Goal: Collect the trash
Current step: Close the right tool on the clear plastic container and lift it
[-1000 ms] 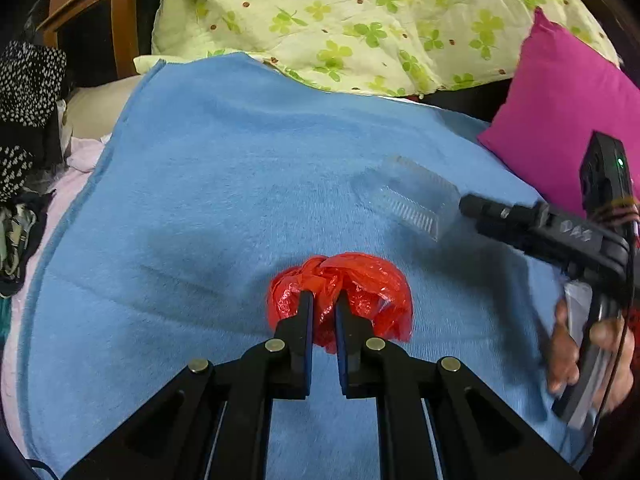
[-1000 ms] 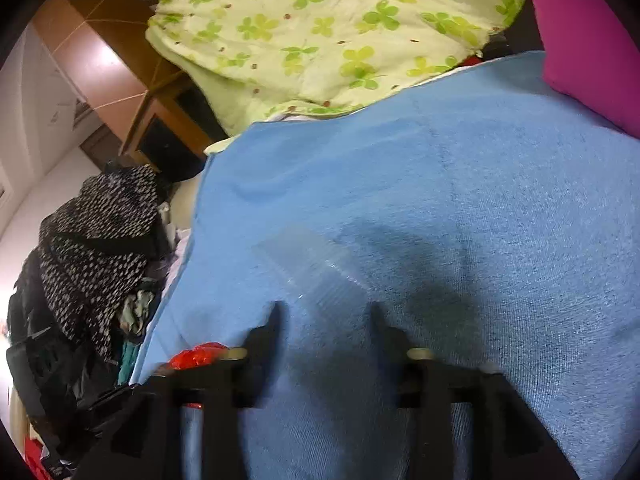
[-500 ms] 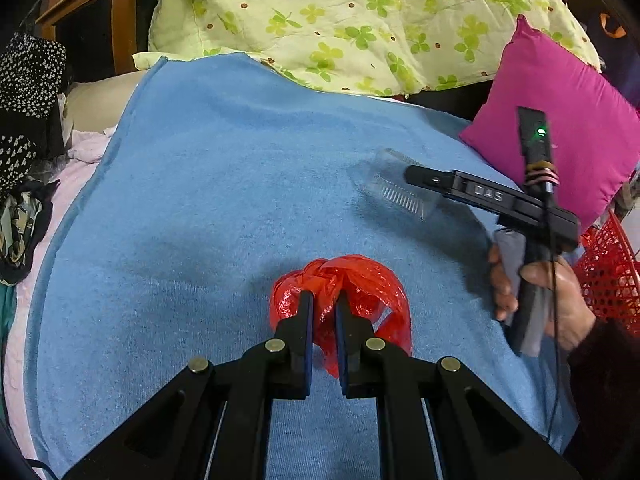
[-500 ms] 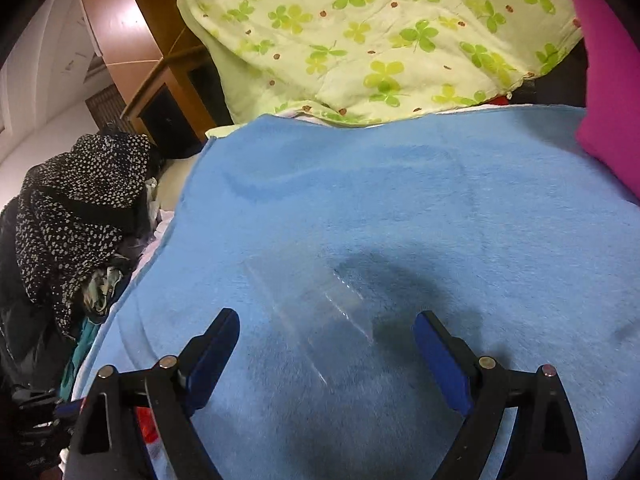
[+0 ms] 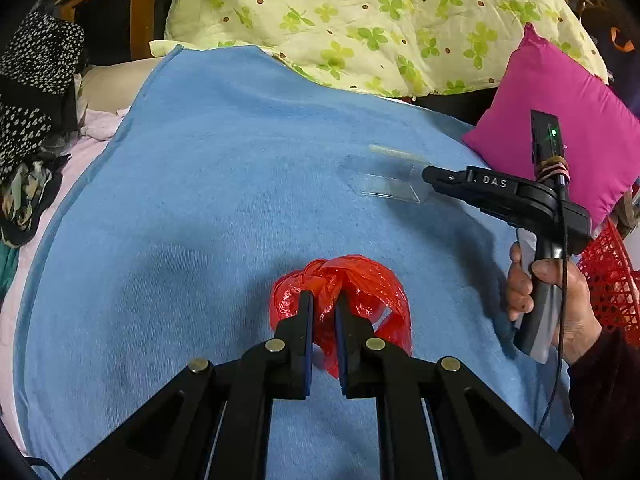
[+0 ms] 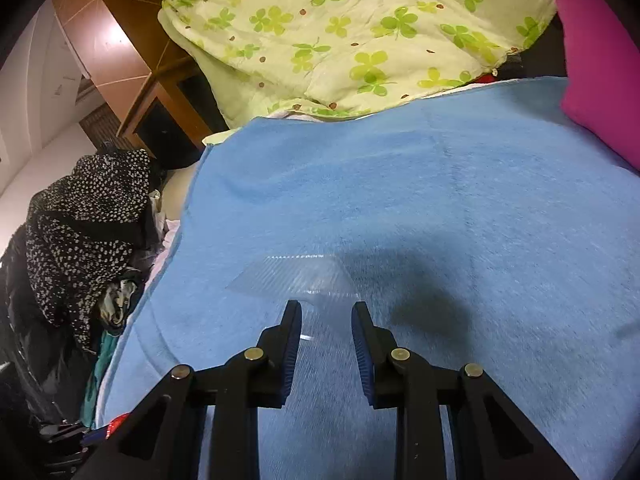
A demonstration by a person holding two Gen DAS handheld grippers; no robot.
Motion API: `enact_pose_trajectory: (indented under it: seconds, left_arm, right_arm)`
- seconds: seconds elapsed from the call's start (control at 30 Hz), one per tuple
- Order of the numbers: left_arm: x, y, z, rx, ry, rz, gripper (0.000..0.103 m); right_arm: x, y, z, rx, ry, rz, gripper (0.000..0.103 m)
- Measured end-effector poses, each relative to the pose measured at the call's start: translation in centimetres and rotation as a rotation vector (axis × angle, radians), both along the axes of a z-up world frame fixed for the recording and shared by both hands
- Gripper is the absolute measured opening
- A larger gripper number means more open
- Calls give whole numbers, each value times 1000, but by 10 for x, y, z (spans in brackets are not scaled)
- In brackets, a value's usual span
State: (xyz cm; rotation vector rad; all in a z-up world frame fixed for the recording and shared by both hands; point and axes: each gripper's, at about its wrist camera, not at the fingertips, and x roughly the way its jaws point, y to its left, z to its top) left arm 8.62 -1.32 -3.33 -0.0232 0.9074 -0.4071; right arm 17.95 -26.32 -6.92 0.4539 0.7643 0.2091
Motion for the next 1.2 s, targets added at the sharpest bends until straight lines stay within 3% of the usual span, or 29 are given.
enact_pose_trajectory:
  seconds: [0.17,0.2,0.23,0.27,0.33,0.6,0.73,0.9,0.97,1.1,1.2]
  left_arm:
    - [-15,5,8,-22,-11,12,11]
    - [-17,7,9,-27,-17,13,11]
    - [-17,8,9,-29,-20,12,11]
    - [-18,10,9,-32,-23,14,11]
    - [-19,12,9,-40,-23,15,11]
    - [-15,20,6,-49,-21,11,11]
    - [-15,23,2,-61,-16,10,11]
    - [-14,23,-6,-67,0,-3,11]
    - [-13,22,-7,-69,-1,-14,11]
    - [-13,22,-8,-78,-11,-24,11]
    - [-12,22,-10,-83,-8,-28,11]
  right_arm:
    - [-17,-10,2,51,48,14,33]
    - [-20,-9,4,39,50,3,56]
    - [-22,-7,8,40,35,-3,90]
    - [-25,-6,13,48,-1,-12,97]
    - [-24,2,26,51,-66,-23,98]
    - [14,30,24,57,-10,-153,98]
    - [33,61,13,-49,30,-180,98]
    - [50,99,-7,-324,83,-212,98]
    - [50,99,-12,-359,76,-239,98]
    - [53,71,-19,-217,77,-290,96]
    - [52,60,-19,-167,60,-305,88]
